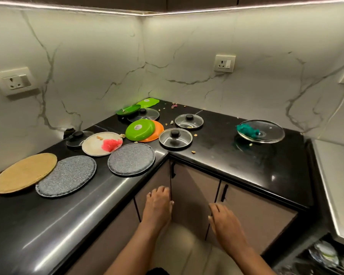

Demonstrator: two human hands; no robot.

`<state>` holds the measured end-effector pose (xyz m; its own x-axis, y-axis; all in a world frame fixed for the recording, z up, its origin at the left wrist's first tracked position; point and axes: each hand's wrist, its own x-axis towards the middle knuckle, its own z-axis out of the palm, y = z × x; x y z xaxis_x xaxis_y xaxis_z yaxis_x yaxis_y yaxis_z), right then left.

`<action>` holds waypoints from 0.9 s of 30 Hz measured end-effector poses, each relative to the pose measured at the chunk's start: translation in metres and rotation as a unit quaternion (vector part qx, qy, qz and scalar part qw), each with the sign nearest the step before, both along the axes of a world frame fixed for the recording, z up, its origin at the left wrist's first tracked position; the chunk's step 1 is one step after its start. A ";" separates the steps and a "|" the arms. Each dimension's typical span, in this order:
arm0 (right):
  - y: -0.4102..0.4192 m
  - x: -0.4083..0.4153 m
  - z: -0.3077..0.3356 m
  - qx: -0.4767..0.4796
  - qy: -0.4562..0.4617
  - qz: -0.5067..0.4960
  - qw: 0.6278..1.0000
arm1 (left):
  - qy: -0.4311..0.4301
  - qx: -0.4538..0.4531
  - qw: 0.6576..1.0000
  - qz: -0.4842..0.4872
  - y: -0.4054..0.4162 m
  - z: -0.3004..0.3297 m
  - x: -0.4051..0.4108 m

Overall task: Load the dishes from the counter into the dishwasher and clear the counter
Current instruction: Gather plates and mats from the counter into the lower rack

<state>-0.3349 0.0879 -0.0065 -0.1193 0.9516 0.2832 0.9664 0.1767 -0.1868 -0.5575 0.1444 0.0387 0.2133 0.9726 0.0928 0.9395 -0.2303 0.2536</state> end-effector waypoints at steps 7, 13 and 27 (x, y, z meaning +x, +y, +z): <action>0.074 -0.008 0.016 0.009 0.015 0.026 1.000 | 0.016 0.002 1.000 0.011 0.058 0.009 -0.009; 0.163 0.001 0.003 0.045 0.033 0.087 0.995 | 0.012 0.007 0.999 0.046 0.126 0.000 -0.004; 0.342 0.050 0.025 0.065 0.094 0.148 0.982 | 0.002 -0.001 0.994 0.113 0.288 0.005 0.059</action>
